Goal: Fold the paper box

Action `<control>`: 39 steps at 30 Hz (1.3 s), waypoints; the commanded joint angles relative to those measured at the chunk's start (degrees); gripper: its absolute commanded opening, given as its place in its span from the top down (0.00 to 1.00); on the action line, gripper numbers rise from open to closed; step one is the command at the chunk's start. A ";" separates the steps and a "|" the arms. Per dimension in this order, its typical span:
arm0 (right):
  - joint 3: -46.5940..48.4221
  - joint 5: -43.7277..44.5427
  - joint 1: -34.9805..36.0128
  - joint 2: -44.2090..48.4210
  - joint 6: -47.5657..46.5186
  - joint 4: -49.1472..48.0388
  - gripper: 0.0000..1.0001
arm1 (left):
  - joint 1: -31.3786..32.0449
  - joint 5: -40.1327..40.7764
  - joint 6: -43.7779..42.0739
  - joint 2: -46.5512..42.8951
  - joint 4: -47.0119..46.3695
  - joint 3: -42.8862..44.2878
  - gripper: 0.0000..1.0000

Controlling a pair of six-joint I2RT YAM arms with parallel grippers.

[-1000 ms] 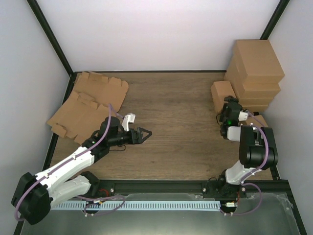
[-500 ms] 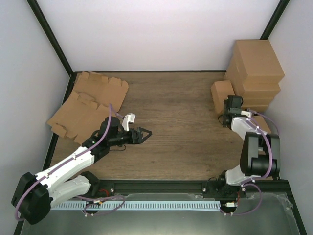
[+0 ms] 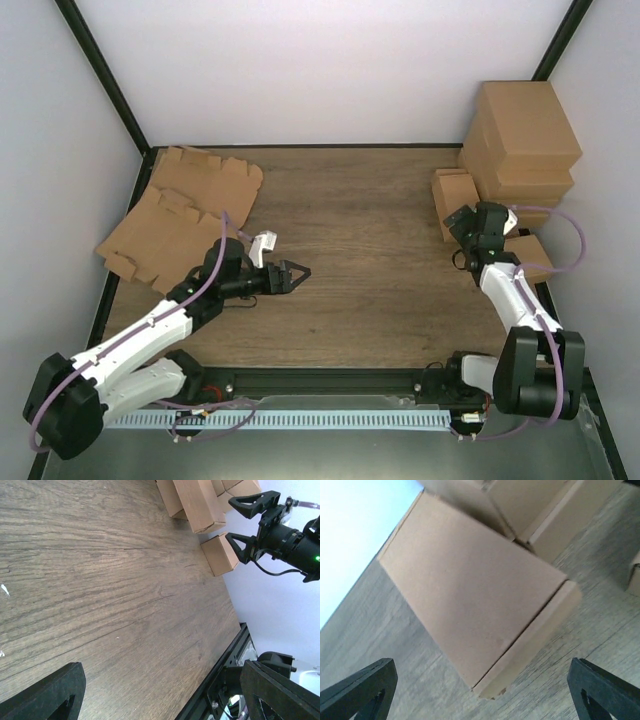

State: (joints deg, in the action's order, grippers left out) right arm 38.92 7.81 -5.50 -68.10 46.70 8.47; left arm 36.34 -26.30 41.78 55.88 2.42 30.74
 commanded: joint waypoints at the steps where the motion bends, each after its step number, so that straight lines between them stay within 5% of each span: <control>1: 4.13 -6.88 -0.21 -2.89 -10.58 1.97 0.03 | -0.21 -1.20 -1.26 0.63 -0.44 1.68 0.12; 4: 6.32 -10.87 -0.13 -5.45 -10.24 4.09 0.05 | -0.21 -1.29 -1.48 0.60 0.23 2.06 0.12; 11: 11.38 -7.42 6.85 -5.83 -22.10 11.02 0.33 | -0.21 -0.52 -1.44 -1.39 1.30 1.26 0.12; 22: 8.48 -0.88 9.80 -3.98 -16.98 19.09 0.66 | -0.21 -1.92 -1.53 1.07 0.66 2.86 0.12; 27: 5.37 2.72 8.10 -3.02 -13.59 17.77 0.98 | -0.21 -1.90 -1.53 0.75 0.50 2.31 0.12; 39: 7.91 1.24 1.25 -12.53 -12.77 8.49 0.99 | -0.21 -1.47 -1.53 0.15 1.63 2.55 0.12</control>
State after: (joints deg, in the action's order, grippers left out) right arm 43.59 8.60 -2.94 -76.79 33.06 21.30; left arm 36.34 -27.53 41.30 56.75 3.97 31.83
